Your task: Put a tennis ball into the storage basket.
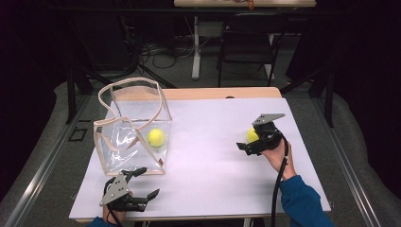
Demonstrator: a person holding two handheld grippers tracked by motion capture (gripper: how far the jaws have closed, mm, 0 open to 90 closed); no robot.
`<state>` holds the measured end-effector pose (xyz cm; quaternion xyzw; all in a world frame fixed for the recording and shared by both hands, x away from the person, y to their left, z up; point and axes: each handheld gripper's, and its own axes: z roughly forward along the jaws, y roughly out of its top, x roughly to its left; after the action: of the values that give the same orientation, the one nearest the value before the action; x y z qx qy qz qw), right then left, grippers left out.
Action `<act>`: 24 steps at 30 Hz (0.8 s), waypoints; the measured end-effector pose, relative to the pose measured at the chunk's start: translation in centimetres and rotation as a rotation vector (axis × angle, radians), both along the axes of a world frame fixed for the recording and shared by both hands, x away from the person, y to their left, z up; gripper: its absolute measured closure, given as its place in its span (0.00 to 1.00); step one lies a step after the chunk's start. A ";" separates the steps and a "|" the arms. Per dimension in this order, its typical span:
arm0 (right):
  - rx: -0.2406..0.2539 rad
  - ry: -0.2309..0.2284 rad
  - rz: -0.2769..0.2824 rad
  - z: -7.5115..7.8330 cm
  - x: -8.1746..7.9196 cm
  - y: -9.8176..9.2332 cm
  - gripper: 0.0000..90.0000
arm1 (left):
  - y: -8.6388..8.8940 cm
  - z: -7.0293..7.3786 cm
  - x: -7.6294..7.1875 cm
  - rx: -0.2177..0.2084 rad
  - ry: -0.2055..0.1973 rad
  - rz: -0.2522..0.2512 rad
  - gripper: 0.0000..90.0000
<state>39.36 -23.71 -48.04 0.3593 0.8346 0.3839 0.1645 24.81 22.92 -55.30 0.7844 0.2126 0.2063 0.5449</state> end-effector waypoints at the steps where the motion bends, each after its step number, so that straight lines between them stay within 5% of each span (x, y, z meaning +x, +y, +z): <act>1: 0.002 -0.002 -0.002 0.0 0.1 -0.2 0.00 | 0.0 0.0 0.0 0.000 0.000 -0.001 0.18; 24: -0.021 0.032 -0.127 -1.9 2.9 -2.9 0.00 | 0.0 0.0 0.0 -0.003 0.001 -0.005 0.18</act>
<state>42.24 -26.56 -49.96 0.4157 0.8166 0.3583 0.1787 24.79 22.97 -55.28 0.7842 0.2113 0.2045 0.5464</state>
